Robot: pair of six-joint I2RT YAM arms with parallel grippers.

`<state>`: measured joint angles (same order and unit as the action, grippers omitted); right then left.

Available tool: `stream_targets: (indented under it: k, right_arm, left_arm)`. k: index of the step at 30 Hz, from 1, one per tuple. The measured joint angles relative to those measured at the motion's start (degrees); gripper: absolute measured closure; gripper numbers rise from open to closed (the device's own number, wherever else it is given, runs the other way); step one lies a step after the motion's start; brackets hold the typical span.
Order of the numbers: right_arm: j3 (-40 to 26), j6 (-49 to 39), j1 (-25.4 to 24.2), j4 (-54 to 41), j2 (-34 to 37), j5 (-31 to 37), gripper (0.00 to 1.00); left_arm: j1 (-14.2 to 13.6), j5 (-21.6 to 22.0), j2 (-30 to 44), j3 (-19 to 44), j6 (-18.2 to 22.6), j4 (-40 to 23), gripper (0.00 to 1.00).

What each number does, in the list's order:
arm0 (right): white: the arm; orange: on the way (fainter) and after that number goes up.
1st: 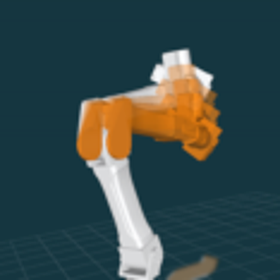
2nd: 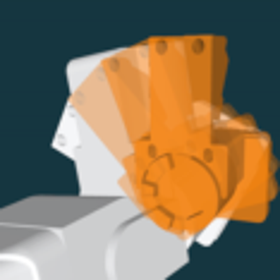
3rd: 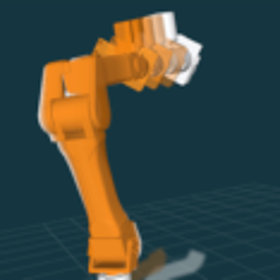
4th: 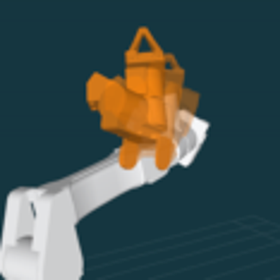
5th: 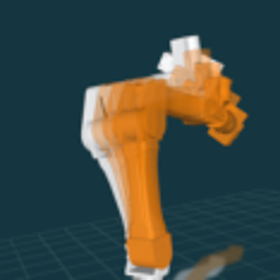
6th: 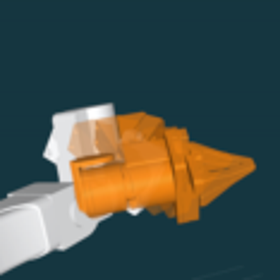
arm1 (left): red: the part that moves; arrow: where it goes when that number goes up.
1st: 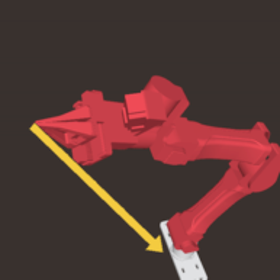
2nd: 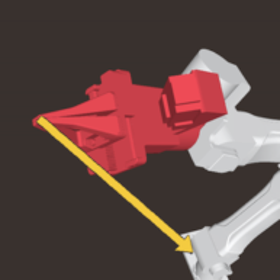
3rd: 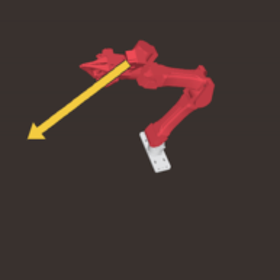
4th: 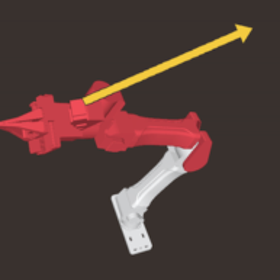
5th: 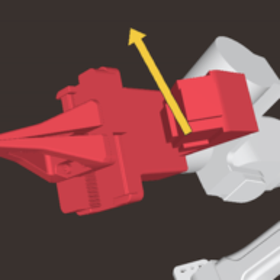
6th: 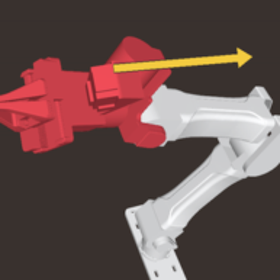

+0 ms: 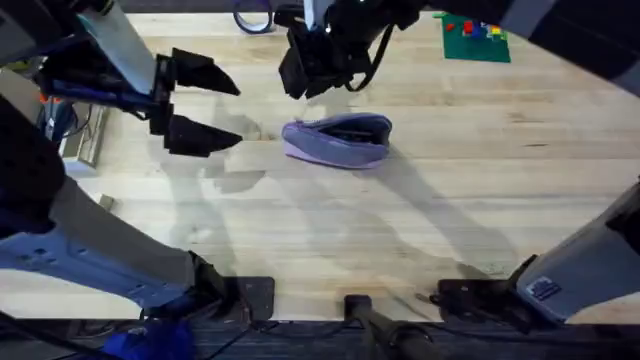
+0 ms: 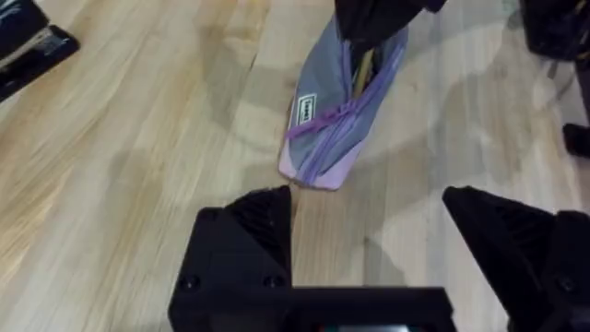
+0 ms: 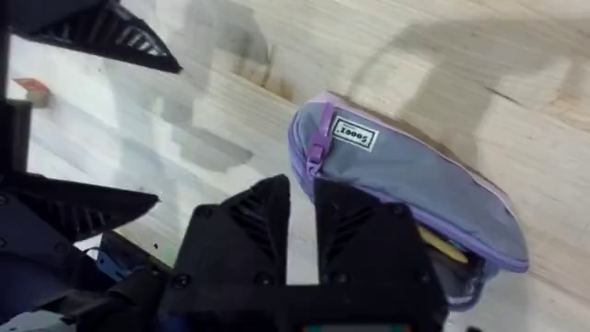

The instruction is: Unzip the bag, pick up the pens from the table one at a time and place them inside, then zip the bag closed.

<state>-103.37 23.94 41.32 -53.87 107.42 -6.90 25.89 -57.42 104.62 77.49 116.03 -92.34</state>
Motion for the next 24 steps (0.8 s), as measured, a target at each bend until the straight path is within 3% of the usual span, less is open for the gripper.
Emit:
stream_targets:
  k: [5,8,11,13,24]
  right_arm:
    - [0.0,0.0,-0.4,0.0,0.0,0.0,0.663]
    - [0.0,0.0,-0.6,0.1,0.0,0.0,0.396]
    - [0.0,-0.2,-0.7,0.6,0.0,-0.1,0.046]
    - [0.0,-0.2,-0.7,1.6,0.0,-0.2,0.009]
    - [0.0,-0.2,-0.7,5.1,0.0,-0.3,0.005]
  left_arm:
    - [2.8,0.0,0.0,0.0,1.9,-0.1,0.006]
    - [3.8,0.0,0.0,0.0,2.0,-0.1,0.006]
    - [3.8,0.0,0.0,0.0,2.0,0.0,0.006]
    - [3.8,0.0,0.0,0.0,2.0,0.0,0.006]
    - [3.8,0.0,0.0,0.0,2.0,0.9,0.006]
